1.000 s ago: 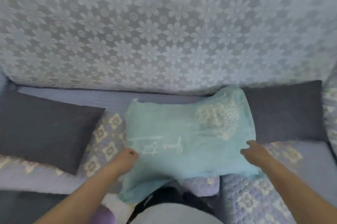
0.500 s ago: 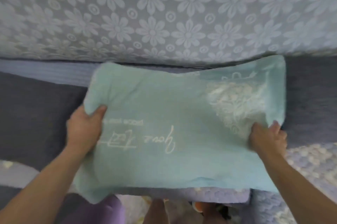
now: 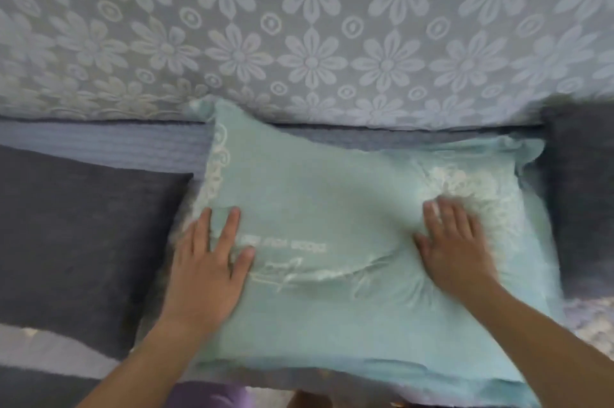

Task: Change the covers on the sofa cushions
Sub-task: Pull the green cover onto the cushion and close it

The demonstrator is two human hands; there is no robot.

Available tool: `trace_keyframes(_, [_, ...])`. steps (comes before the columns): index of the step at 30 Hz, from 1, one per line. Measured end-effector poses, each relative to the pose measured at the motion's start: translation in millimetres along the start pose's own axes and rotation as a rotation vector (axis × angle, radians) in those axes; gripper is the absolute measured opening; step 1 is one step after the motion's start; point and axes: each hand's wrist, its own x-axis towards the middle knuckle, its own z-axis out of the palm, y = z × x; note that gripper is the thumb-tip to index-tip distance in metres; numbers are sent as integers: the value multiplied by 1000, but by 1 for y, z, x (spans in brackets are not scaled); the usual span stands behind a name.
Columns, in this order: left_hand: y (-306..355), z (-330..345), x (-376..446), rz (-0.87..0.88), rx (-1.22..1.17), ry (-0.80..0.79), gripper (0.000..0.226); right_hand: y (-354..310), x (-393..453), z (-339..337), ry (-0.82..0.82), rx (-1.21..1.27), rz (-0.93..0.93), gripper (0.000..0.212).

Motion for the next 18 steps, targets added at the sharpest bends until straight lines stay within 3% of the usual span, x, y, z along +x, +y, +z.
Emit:
trace_keyframes(2, [8,4,0,-76,-95,22,69,27,-15,-16,47,-129,-3,70])
trace_keyframes(5, [15,-22,14,-181,-123,81,65,14,-21,-19,15,-31,19,67])
trace_keyframes(8, [44,-65,22,75,-140,492,62,-10,-27,-36,103,82,30,63])
trace_keyframes(10, [70,-71,29,282,-200,585,58,-4,-32,-36,216,123,-3,61])
trace_keyframes(11, [74,-55,39,344,-212,567,57,-2,-33,-30,313,136,-4,60])
trace_keyframes(13, [69,9,65,331,-140,462,58,-5,-33,-18,346,175,-8,60])
trace_keyframes(15, [50,69,88,264,-25,282,60,-11,-31,-4,276,89,-3,62])
trace_keyframes(18, [58,68,121,227,31,190,62,-19,-7,-13,64,67,205,68])
